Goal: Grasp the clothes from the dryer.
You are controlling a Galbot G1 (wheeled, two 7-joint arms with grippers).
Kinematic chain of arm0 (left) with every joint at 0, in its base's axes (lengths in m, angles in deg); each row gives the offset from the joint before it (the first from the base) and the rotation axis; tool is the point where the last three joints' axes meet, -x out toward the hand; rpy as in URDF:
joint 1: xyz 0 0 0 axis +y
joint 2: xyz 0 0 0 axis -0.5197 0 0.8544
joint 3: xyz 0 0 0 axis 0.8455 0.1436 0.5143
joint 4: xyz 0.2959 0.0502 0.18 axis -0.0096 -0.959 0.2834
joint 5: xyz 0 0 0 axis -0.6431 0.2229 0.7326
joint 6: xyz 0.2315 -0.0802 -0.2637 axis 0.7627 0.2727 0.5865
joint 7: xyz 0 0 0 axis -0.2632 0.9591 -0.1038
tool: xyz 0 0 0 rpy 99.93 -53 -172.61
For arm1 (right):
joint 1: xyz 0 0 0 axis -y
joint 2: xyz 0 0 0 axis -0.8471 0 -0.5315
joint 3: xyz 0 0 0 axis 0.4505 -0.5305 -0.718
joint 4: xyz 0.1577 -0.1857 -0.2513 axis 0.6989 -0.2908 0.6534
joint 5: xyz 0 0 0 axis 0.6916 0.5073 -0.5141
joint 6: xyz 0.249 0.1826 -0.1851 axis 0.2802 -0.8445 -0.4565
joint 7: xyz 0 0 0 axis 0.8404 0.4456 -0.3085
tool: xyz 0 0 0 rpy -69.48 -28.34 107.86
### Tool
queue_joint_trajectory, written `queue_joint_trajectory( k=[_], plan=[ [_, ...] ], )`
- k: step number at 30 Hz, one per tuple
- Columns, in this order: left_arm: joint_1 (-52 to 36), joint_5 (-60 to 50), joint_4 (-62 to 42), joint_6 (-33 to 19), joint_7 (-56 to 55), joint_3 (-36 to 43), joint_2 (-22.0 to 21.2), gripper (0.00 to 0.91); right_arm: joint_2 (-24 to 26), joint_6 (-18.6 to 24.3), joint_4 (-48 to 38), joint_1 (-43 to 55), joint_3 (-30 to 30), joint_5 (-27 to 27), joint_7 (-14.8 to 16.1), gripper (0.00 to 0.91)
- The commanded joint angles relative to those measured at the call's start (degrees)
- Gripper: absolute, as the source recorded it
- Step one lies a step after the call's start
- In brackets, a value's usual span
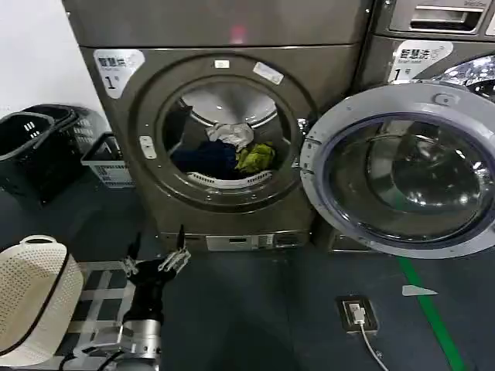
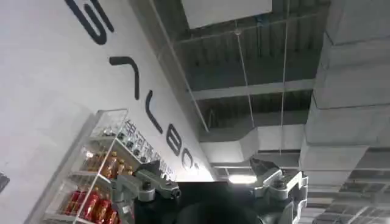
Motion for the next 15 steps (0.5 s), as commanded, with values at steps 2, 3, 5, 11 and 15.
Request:
queue_joint_trajectory(
  k=[2, 3, 5, 11, 15],
  plan=[
    [0.01, -0.14, -0.02, 0.12, 0.03, 0.02, 0.04, 0.907, 0.00, 0.04, 0.04, 0.04, 0.00, 0.04, 0.07, 0.907],
    [0.02, -0.14, 0.01, 0.14, 0.03, 0.04, -0.03, 0.907, 0.00, 0.05, 0.04, 0.03, 0.01, 0.04, 0.06, 0.907],
    [0.04, -0.19, 0.10, 0.17, 0.05, 0.08, -0.19, 0.907, 0.04, 0.05, 0.10, 0.02, 0.05, 0.06, 0.10, 0.907],
    [-0.04, -0.18, 0.07, 0.24, 0.12, 0.04, -0.30, 0.907, -0.04, 0.34, 0.04, 0.00, 0.10, 0.09, 0.25, 0.907],
    [-0.35, -0.03, -0.15, 0.39, 0.13, 0.08, -0.26, 0.907, -0.21, 0.66, 0.08, 0.05, 0.09, 0.11, 0.75, 0.907]
  ],
)
